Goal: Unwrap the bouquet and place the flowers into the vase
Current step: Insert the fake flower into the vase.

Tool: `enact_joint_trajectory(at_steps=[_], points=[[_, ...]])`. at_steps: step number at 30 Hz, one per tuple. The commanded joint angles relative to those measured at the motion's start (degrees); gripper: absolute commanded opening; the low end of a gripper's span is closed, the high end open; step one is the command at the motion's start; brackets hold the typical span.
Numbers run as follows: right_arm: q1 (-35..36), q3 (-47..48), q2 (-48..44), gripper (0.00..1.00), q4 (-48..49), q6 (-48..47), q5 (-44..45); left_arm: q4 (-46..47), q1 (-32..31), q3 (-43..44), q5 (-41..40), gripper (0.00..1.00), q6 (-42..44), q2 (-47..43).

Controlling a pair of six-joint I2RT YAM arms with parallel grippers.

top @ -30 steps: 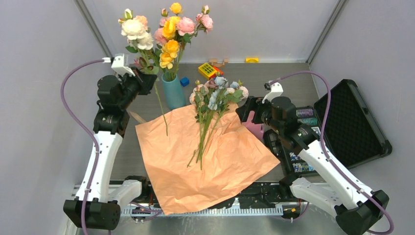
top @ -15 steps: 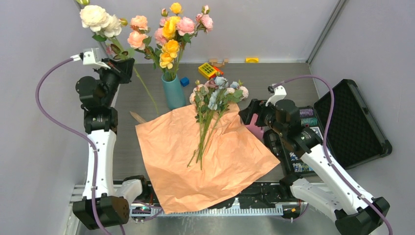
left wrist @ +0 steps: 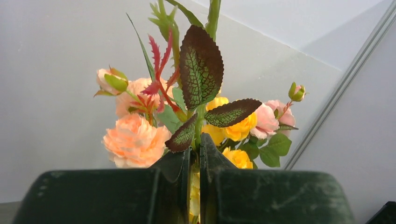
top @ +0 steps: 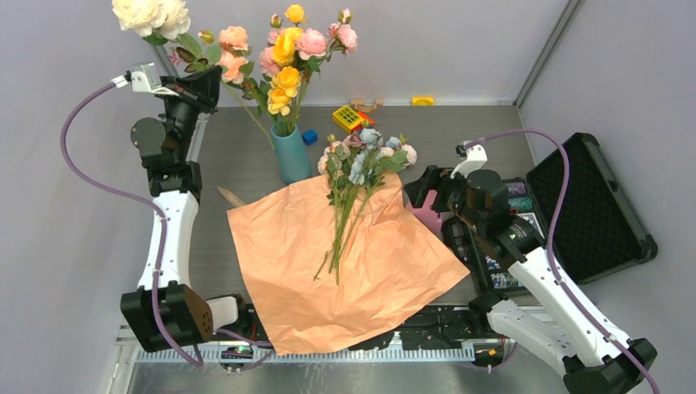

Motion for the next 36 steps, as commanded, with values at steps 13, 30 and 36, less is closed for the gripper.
enact_joint_trajectory(at_steps=[13,30,36], points=[[-0.37,-0.86,1.00,0.90,6.56,-1.40,-0.13,14.13,-0.46,11.48,0.27,0.00,-3.54,10.43],[-0.59,-2.49,-0.21,0.90,7.42,-2.02,-0.74,16.48,-8.18,2.65,-2.19,0.00,5.89,15.51],[-0.59,-2.14,0.80,0.90,7.43,-2.12,-1.13,17.86,-9.36,-1.70,-2.67,0.00,7.61,15.76]])
